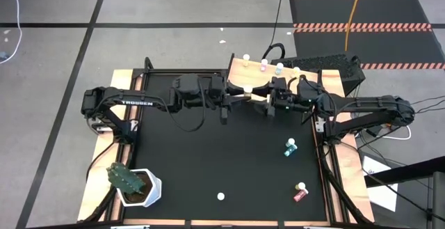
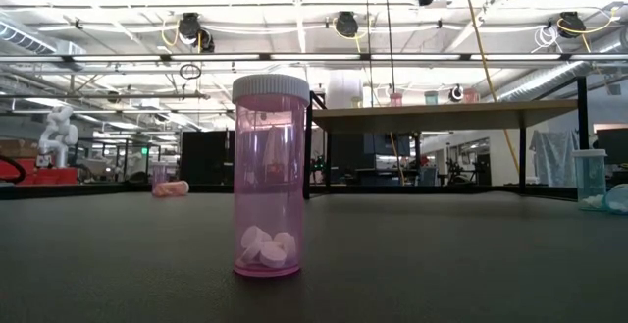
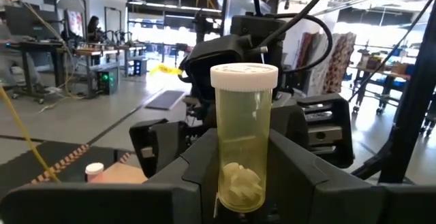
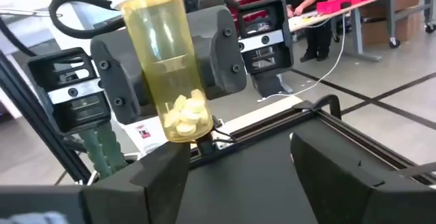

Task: Pick and place medicine bottles onto shelf by color
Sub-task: Put the left yellow pill bottle on the shelf aligned with the other yellow pill bottle

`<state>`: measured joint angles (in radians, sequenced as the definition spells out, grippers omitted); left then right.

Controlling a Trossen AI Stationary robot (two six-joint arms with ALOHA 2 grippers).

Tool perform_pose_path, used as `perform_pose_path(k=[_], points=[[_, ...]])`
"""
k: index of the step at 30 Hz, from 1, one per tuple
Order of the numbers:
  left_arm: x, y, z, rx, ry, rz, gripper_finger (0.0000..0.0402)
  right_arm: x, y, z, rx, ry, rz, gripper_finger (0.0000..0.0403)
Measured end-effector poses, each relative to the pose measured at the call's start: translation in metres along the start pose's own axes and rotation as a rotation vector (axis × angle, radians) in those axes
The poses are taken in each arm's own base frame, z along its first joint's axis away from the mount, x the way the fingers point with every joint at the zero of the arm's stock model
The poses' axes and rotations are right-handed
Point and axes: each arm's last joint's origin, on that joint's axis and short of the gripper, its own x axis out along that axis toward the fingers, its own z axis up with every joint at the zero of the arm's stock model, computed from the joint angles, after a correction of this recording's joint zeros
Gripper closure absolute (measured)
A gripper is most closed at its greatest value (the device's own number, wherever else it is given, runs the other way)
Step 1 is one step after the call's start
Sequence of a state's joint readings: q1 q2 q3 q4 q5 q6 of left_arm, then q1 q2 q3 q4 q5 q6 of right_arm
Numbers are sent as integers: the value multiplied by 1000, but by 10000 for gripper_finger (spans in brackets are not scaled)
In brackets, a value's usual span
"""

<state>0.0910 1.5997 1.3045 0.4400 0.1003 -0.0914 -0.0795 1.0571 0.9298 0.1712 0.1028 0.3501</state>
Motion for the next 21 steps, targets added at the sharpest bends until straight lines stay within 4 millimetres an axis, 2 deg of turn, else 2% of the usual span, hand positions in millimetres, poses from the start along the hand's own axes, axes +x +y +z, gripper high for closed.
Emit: perform_pose_path(k=[5,9,17,21], points=[[-1,1,-1,-3,27,29,293,-1,0,1,-61,-5,2,182],[-1,2,-4,-8,55,63,293,-1,0,-1,-112,2,-1,185],[-1,6,-8,4,85,85,293,-2,2,1,-165,6,57,141],[-1,9,-7,0,82,95,293,-1,1,0,-178,14,53,139]])
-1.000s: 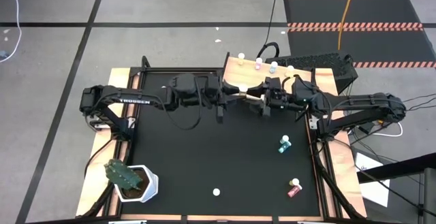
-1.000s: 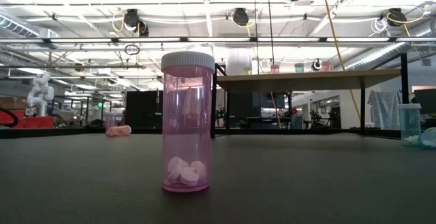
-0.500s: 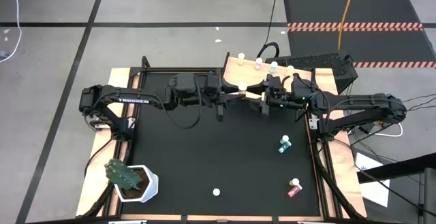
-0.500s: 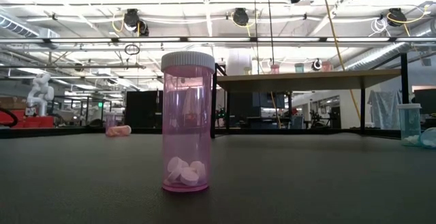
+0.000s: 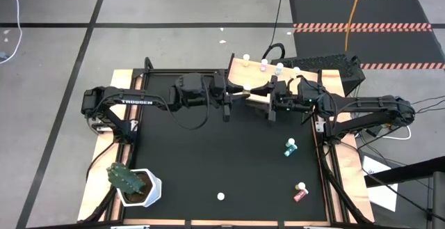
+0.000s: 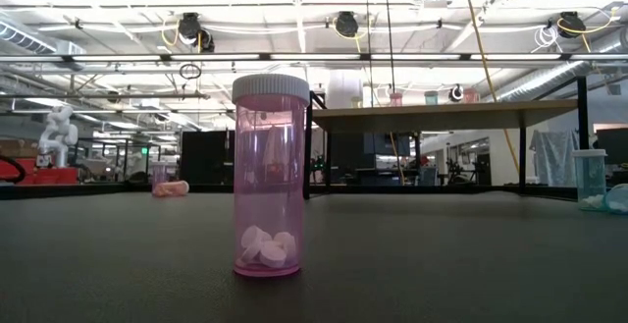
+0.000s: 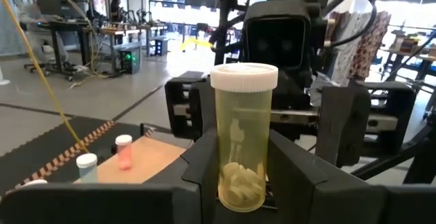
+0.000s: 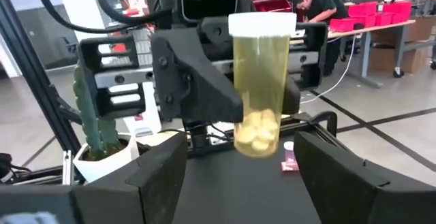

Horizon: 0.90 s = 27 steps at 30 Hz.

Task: Pick and place medicine bottles onto shelf by color
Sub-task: Put the left yellow pill bottle on the shelf aligned with the other yellow pill bottle

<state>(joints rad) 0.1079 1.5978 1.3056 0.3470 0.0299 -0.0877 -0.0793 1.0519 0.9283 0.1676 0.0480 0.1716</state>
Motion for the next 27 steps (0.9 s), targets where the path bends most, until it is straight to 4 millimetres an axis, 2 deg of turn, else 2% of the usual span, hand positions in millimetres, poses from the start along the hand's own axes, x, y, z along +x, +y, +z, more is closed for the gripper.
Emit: perform_pose_path(k=[16,27], points=[[0,-4,1,-17,-6,-24,293,0,-8,0,31,10,-29,214],[0,-5,1,19,-12,-32,293,2,-7,0,66,0,7,225]])
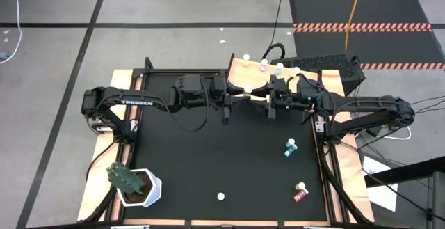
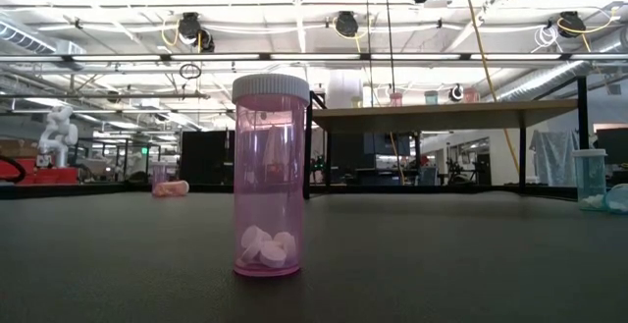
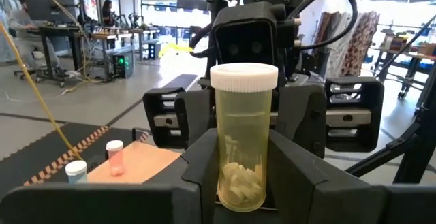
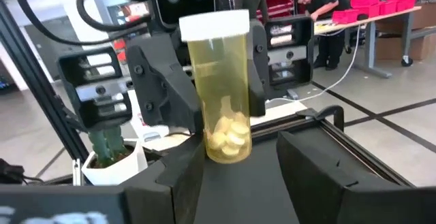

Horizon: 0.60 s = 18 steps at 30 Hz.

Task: Pick and place medicine bottles onto shelf by color
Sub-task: Put the left yellow pill bottle on the shelf aligned with the other yellow pill bottle

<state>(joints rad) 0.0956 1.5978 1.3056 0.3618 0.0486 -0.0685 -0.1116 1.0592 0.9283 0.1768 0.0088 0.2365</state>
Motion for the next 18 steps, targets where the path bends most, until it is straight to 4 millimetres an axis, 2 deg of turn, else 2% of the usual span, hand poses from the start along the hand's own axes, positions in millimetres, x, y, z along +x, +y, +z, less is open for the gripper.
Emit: perform_pose_path(k=[10,13,18], points=[[4,-6,-5,11,3,-17,293,4,0,-2,13,-1,16,230],[5,-6,-5,9,4,-16,293,4,0,-2,13,-2,16,248],[5,-5,-6,-28,6,-3,293,4,0,-1,13,-5,20,300]])
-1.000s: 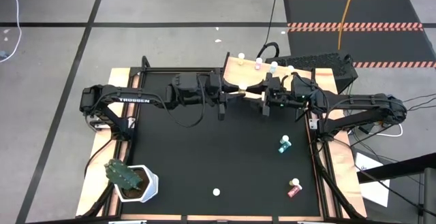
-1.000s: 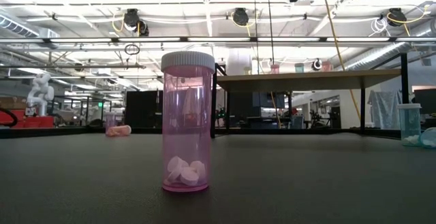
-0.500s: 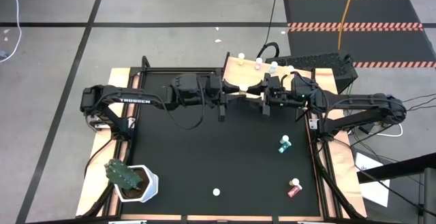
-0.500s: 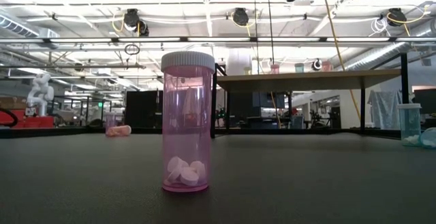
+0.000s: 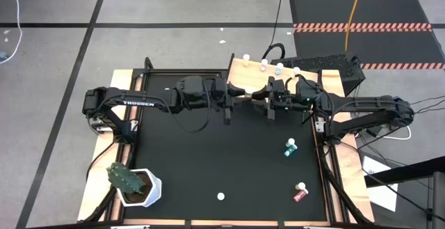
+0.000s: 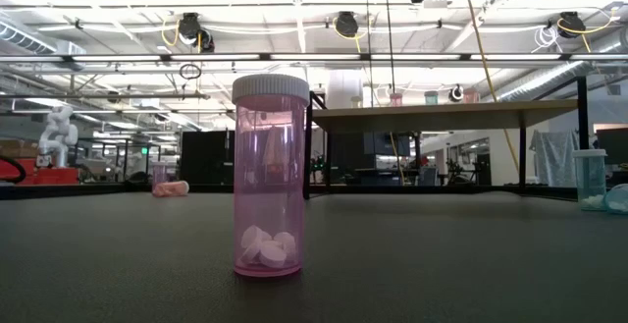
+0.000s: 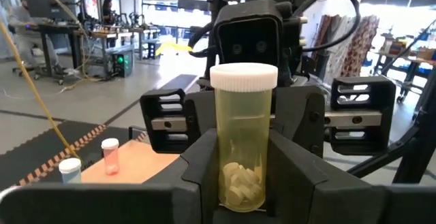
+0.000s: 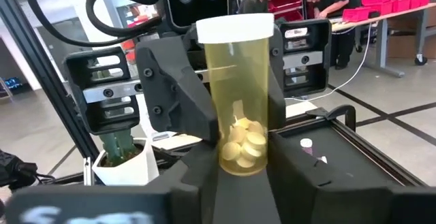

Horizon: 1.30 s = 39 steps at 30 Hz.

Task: Pick and place medicine bottles onto shelf by color
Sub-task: Put the left yellow pill bottle on the shelf aligned with the other yellow pill bottle

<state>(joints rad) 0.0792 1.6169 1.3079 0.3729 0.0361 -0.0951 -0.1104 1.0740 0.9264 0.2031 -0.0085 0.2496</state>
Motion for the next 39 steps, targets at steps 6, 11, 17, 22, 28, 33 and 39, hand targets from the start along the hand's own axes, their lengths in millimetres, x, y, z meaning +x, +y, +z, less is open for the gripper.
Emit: perform_pose_path(k=[6,11,17,22,28,33,39], points=[[0,1,-1,-23,2,17,247,0,-2,-1,-10,6,-45,320],[-3,8,3,-61,-2,34,178,0,-4,-3,-52,27,-108,296],[-13,10,20,-64,-55,38,128,0,-5,-5,-105,43,-113,312],[-16,10,26,-59,-88,42,124,0,-4,-5,-135,46,-101,306],[-16,12,25,-85,-92,64,152,0,-4,-5,-164,48,-96,304],[-13,13,22,-86,-83,65,168,0,-4,-5,-174,49,-94,305],[-10,13,17,-86,-70,57,164,0,-4,-5,-185,48,-92,304]])
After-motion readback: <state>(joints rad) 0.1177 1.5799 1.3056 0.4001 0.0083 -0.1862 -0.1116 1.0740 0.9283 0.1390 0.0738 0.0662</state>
